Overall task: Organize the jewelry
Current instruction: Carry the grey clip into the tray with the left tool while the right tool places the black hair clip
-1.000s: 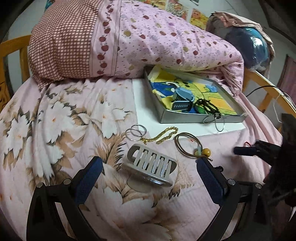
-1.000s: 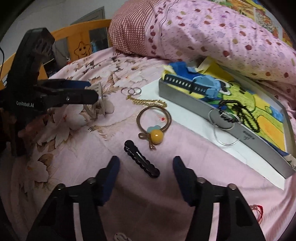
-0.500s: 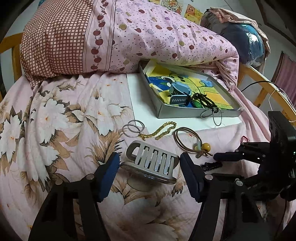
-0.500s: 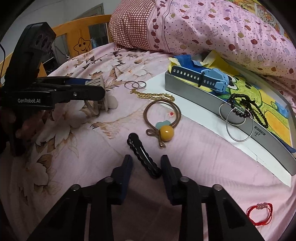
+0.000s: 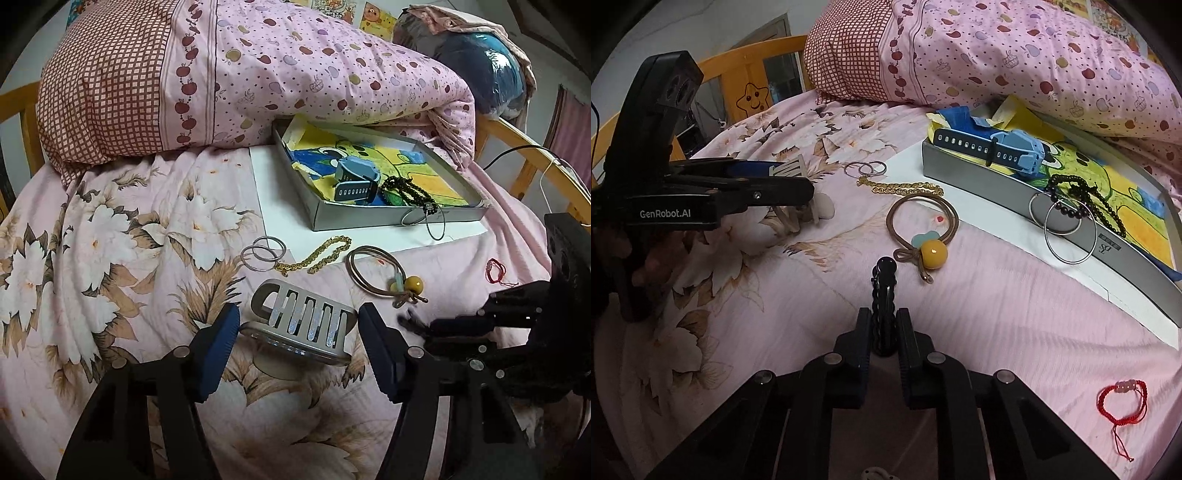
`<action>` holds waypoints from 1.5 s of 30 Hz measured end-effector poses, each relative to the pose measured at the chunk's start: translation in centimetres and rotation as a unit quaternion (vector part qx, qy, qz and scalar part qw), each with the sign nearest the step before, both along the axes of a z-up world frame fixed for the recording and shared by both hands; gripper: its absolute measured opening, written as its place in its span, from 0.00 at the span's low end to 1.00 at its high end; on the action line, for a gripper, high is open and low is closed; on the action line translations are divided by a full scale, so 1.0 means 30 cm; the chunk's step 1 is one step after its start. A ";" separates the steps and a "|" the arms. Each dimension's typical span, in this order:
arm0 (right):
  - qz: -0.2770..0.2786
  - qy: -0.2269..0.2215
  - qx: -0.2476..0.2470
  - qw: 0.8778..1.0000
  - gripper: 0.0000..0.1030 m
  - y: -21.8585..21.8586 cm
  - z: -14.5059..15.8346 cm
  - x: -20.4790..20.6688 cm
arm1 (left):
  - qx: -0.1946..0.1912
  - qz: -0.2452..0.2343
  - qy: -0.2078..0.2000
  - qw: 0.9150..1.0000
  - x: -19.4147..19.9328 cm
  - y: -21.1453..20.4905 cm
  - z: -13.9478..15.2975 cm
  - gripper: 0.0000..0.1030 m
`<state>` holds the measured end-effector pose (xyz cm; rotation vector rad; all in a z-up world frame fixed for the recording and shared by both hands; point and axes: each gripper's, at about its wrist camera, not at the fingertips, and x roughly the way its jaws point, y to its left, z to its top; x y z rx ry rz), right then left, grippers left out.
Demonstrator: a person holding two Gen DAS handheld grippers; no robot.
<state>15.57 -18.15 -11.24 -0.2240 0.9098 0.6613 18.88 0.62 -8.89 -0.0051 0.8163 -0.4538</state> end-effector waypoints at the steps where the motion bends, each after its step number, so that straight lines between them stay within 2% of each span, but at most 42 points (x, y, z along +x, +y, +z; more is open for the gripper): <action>1: -0.001 0.001 0.001 1.000 0.13 0.000 -0.001 -0.002 | -0.002 0.002 0.001 1.000 0.001 0.002 -0.001 0.58; 10: -0.005 0.001 0.009 1.000 0.12 -0.006 0.006 -0.015 | -0.007 0.002 0.002 1.000 -0.011 -0.004 0.007 0.58; 21: -0.020 -0.030 0.025 0.999 0.12 -0.039 0.060 -0.044 | -0.034 -0.005 0.008 0.999 -0.021 -0.018 0.029 0.58; 31: -0.063 -0.061 0.047 0.995 0.12 -0.162 0.139 -0.083 | -0.062 -0.009 -0.004 0.998 -0.065 -0.064 0.081 0.58; 37: -0.098 -0.087 0.062 0.989 0.12 -0.266 0.189 -0.047 | -0.062 -0.009 -0.015 0.998 -0.088 -0.145 0.134 0.58; 41: -0.107 -0.107 0.058 0.987 0.12 -0.323 0.228 0.010 | -0.091 0.001 -0.020 0.996 -0.062 -0.213 0.177 0.58; 43: -0.116 -0.109 0.057 0.986 0.12 -0.359 0.243 0.059 | -0.112 0.009 -0.020 0.994 -0.024 -0.247 0.200 0.58; 45: -0.125 -0.107 0.055 0.985 0.12 -0.393 0.250 0.111 | -0.116 0.011 -0.024 0.993 0.032 -0.298 0.225 0.58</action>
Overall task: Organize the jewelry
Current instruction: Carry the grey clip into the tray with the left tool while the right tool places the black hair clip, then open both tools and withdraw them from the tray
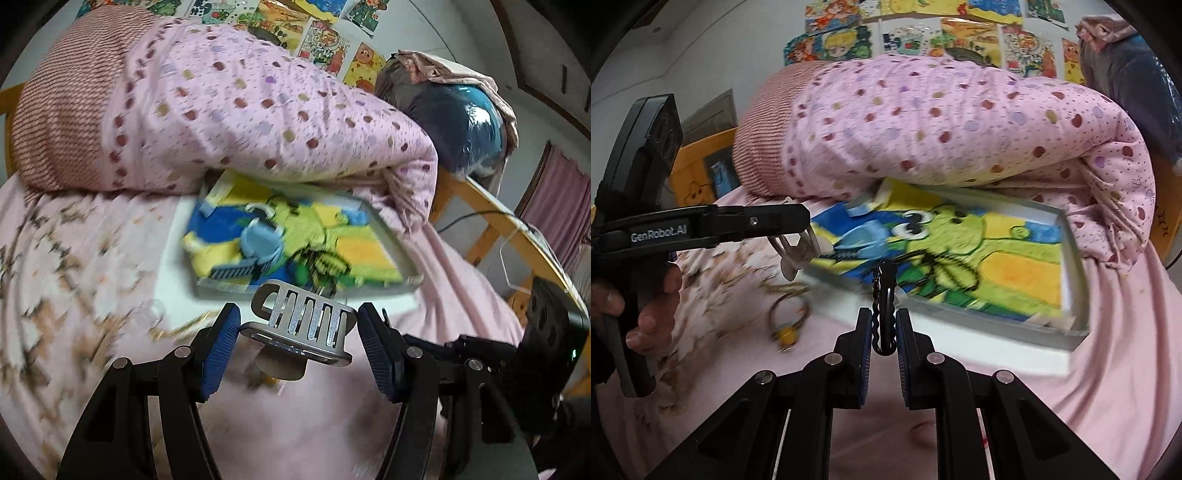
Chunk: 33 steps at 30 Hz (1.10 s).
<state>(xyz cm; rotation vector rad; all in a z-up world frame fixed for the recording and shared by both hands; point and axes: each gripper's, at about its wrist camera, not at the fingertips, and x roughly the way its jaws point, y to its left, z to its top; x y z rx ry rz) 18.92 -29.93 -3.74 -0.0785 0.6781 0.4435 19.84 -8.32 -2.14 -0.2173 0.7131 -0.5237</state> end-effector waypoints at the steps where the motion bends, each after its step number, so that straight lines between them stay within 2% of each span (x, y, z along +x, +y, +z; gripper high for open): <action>1: -0.004 0.002 0.000 1.000 0.12 -0.016 -0.002 0.025 | 0.003 0.001 -0.003 1.000 0.026 -0.021 0.009 0.58; 5: -0.028 0.020 0.004 0.999 0.12 -0.088 -0.018 0.141 | 0.011 0.000 -0.003 1.000 0.153 -0.093 0.013 0.58; 13: -0.065 0.066 0.025 0.995 0.12 -0.166 -0.087 0.284 | 0.030 -0.023 0.032 0.999 0.369 -0.171 -0.051 0.58; 20: -0.088 0.086 0.029 0.992 0.13 -0.179 -0.125 0.292 | 0.071 -0.036 0.056 0.995 0.432 -0.229 -0.111 0.58; 24: -0.109 0.086 0.032 0.990 0.14 -0.200 -0.127 0.283 | 0.081 -0.036 0.066 0.994 0.446 -0.241 -0.126 0.58; 26: -0.116 0.084 0.028 0.989 0.16 -0.204 -0.120 0.277 | 0.081 -0.034 0.072 0.994 0.447 -0.241 -0.125 0.58; 30: -0.131 0.061 0.041 0.989 0.35 -0.222 -0.084 0.241 | 0.067 -0.026 0.092 0.993 0.453 -0.231 -0.121 0.60; 33: -0.142 0.043 0.049 0.988 0.38 -0.240 -0.049 0.207 | 0.072 -0.014 0.090 0.993 0.446 -0.228 -0.100 0.66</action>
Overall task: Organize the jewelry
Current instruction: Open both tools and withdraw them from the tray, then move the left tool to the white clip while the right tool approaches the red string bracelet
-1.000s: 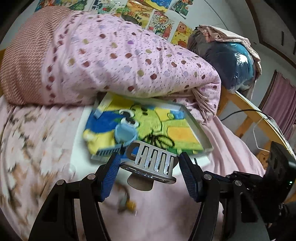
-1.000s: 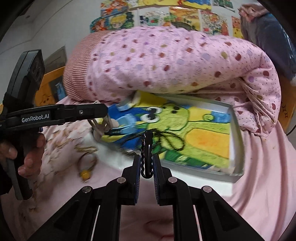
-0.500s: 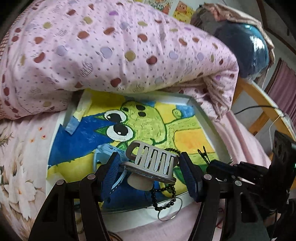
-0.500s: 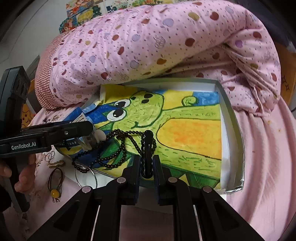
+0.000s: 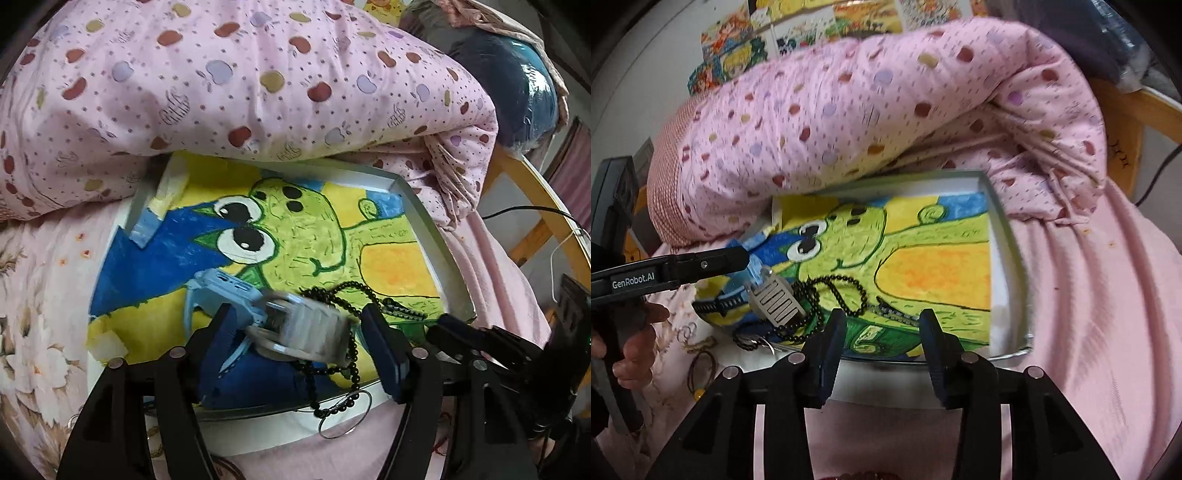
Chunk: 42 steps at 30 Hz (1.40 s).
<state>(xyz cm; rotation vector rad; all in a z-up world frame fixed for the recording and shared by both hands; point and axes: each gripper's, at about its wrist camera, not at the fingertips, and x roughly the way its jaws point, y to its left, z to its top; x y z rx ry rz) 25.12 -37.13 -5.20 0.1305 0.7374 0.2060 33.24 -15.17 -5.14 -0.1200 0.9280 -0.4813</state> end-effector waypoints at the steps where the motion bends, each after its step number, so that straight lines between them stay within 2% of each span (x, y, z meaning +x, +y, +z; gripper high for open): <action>1: -0.003 -0.004 0.000 1.000 0.38 -0.002 0.009 -0.006 | -0.002 0.003 -0.006 1.000 -0.007 0.005 0.012 0.67; 2: -0.006 -0.010 0.000 1.000 0.40 -0.007 0.022 -0.018 | -0.004 0.006 -0.011 1.000 -0.014 0.008 0.023 0.67; 4: -0.014 -0.029 0.002 0.999 0.56 -0.015 0.055 -0.051 | -0.004 0.010 -0.018 1.000 -0.026 0.012 0.046 0.67; 7: -0.017 -0.058 0.016 0.998 0.69 -0.026 0.103 -0.098 | -0.003 0.021 -0.034 0.999 -0.053 0.025 0.081 0.67; 8: -0.019 -0.068 0.019 0.997 0.70 -0.028 0.122 -0.115 | -0.005 0.027 -0.042 0.999 -0.068 0.032 0.097 0.69; 10: -0.023 -0.085 0.021 0.996 0.76 -0.028 0.153 -0.140 | -0.009 0.039 -0.066 0.997 -0.109 0.049 0.132 0.83; 11: -0.025 -0.093 0.023 0.995 0.77 -0.028 0.170 -0.156 | -0.012 0.046 -0.079 0.996 -0.132 0.060 0.149 0.94; 16: -0.025 -0.131 0.026 0.991 0.90 -0.014 0.250 -0.239 | -0.017 0.067 -0.124 0.990 -0.227 0.091 0.222 0.96; 22: -0.007 -0.178 0.004 0.984 0.96 0.040 0.334 -0.352 | 0.003 0.087 -0.172 0.981 -0.362 0.129 0.285 0.98; 27: 0.013 -0.199 -0.011 0.980 0.99 0.089 0.368 -0.441 | 0.012 0.102 -0.190 0.976 -0.469 0.158 0.300 0.98; 34: 0.029 -0.193 -0.025 0.980 1.00 0.119 0.352 -0.537 | 0.011 0.112 -0.198 0.974 -0.602 0.193 0.321 0.98; 42: 0.012 -0.170 -0.047 0.984 1.00 0.104 0.301 -0.605 | 0.022 0.113 -0.187 0.976 -0.729 0.204 0.298 0.98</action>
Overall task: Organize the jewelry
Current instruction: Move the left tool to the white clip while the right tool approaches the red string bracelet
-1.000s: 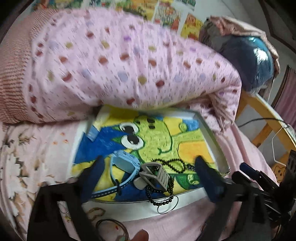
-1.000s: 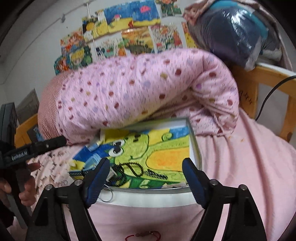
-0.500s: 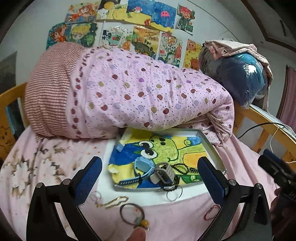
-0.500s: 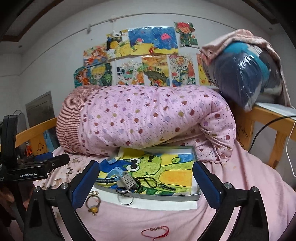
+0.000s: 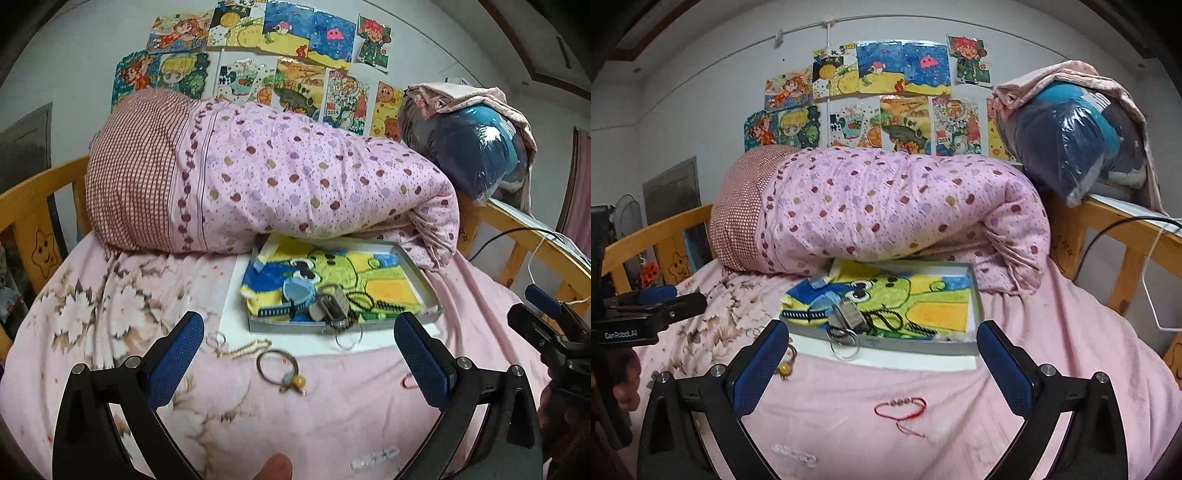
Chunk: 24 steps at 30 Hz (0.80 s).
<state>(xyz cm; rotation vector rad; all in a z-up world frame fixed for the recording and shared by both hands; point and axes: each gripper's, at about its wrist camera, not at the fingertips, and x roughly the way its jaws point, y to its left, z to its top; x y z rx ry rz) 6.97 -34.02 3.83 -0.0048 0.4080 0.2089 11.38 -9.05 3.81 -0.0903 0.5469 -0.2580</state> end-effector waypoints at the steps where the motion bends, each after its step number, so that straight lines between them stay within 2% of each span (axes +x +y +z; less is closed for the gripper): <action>1: -0.002 0.002 -0.001 1.000 1.00 -0.002 -0.005 -0.006 | 0.002 0.000 0.002 1.000 -0.012 0.000 -0.005 0.98; 10: -0.009 -0.001 -0.002 1.000 1.00 0.003 -0.037 -0.046 | 0.023 -0.007 0.014 1.000 -0.088 -0.023 -0.051 0.98; 24: -0.041 0.033 0.003 0.999 1.00 -0.034 -0.110 -0.073 | 0.045 -0.035 0.047 0.997 -0.114 -0.058 -0.141 0.98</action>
